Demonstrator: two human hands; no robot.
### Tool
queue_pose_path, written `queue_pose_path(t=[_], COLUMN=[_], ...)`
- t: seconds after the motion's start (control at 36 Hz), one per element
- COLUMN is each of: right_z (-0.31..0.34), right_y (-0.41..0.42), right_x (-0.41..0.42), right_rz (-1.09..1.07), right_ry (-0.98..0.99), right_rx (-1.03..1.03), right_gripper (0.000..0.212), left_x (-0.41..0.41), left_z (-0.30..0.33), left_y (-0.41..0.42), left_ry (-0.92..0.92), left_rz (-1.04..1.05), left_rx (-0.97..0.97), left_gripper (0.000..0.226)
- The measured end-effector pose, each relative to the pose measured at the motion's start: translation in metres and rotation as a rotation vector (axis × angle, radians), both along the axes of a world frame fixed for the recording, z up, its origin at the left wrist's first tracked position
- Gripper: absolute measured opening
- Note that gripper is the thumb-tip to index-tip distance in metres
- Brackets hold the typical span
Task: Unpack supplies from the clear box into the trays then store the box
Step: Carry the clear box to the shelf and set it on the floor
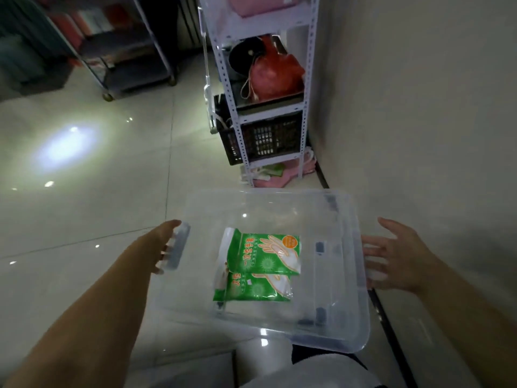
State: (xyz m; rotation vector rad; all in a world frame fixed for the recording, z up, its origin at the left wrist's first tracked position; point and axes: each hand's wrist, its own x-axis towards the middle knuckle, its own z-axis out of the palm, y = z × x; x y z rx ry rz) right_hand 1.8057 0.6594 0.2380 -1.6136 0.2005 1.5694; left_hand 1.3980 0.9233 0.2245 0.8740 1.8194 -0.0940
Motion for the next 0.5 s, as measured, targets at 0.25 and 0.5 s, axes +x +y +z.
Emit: queue_pose_path(t=[0.25, 0.5], right_z=[0.018, 0.005], right_y=[0.274, 0.537], right_x=[-0.003, -0.076], right_rz=[0.274, 0.392], right_ry=[-0.075, 0.051], right_rx=[0.007, 0.033], right_gripper=[0.058, 0.06], left_x=[-0.076, -0.17], left_z=[0.007, -0.02], left_y=[0.14, 0.306], left_ry=[-0.082, -0.065], left_rz=[0.266, 0.417], left_rx=[0.023, 0.011], left_gripper=[0.048, 0.039])
